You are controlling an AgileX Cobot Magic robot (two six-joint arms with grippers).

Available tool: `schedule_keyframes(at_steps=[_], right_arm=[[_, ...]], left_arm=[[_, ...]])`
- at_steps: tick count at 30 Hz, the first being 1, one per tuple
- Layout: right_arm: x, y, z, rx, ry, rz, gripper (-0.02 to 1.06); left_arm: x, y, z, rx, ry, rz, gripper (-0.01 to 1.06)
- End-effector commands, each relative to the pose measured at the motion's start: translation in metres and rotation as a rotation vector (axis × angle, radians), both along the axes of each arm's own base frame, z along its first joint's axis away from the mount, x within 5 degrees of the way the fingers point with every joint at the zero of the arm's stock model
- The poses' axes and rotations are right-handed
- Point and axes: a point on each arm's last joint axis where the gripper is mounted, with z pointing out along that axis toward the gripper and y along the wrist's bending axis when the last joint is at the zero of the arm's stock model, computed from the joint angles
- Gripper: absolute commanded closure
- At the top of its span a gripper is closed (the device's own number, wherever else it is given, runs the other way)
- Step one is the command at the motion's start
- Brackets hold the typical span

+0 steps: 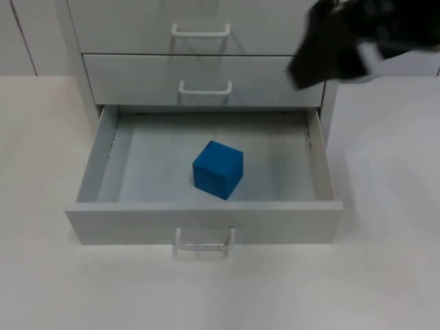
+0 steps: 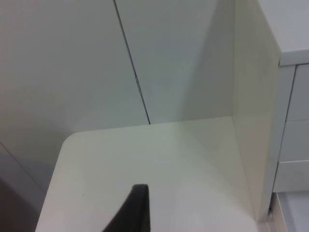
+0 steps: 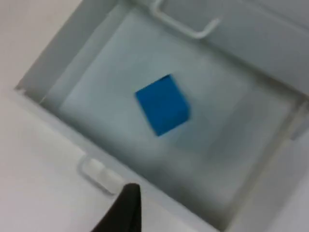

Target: Open the drawer with the left hand, place the block into the drawer with the right hand, then close the drawer with the left hand.

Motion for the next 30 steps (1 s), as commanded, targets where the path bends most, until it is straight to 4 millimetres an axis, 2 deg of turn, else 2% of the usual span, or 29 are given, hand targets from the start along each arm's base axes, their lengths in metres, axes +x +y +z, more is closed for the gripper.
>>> schedule_keyframes(at_steps=[1, 4, 5, 9, 11, 16, 18, 22, 26, 30], right_arm=[[0.000, -0.022, 0.009, 0.000, -0.023, -0.057, 0.00], [0.008, -0.058, 0.019, -0.032, -0.052, -0.161, 0.00], [0.008, -0.058, 0.019, -0.032, -0.052, -0.161, 0.00], [0.013, -0.104, 0.028, -0.083, -0.066, -0.297, 0.00], [0.013, -0.109, 0.029, -0.087, -0.067, -0.312, 0.00], [0.001, -0.159, 0.052, -0.085, -0.142, -0.484, 0.00], [0.000, -0.163, 0.055, -0.079, -0.152, -0.501, 0.00], [-0.012, -0.185, 0.072, -0.022, -0.233, -0.607, 0.00], [-0.017, -0.187, 0.079, 0.003, -0.270, -0.622, 0.00], [-0.017, -0.187, 0.076, 0.003, -0.271, -0.621, 0.00]], left_arm=[[0.001, 0.000, -0.001, 0.002, 0.001, -0.002, 0.00], [0.001, 0.000, -0.001, 0.002, 0.001, -0.002, 0.00], [0.001, 0.000, -0.001, 0.002, 0.001, -0.002, 0.00], [0.001, -0.001, -0.001, -0.003, 0.002, -0.002, 0.00], [0.001, -0.001, -0.001, -0.004, 0.002, -0.002, 0.00], [0.000, -0.001, -0.002, -0.004, 0.005, -0.001, 0.00], [0.000, -0.001, -0.002, -0.004, 0.005, -0.001, 0.00], [0.001, -0.001, -0.002, -0.006, 0.005, -0.001, 0.00], [0.001, -0.001, -0.001, -0.009, 0.002, -0.003, 0.00], [0.001, -0.001, -0.001, -0.009, 0.000, -0.004, 0.00]])
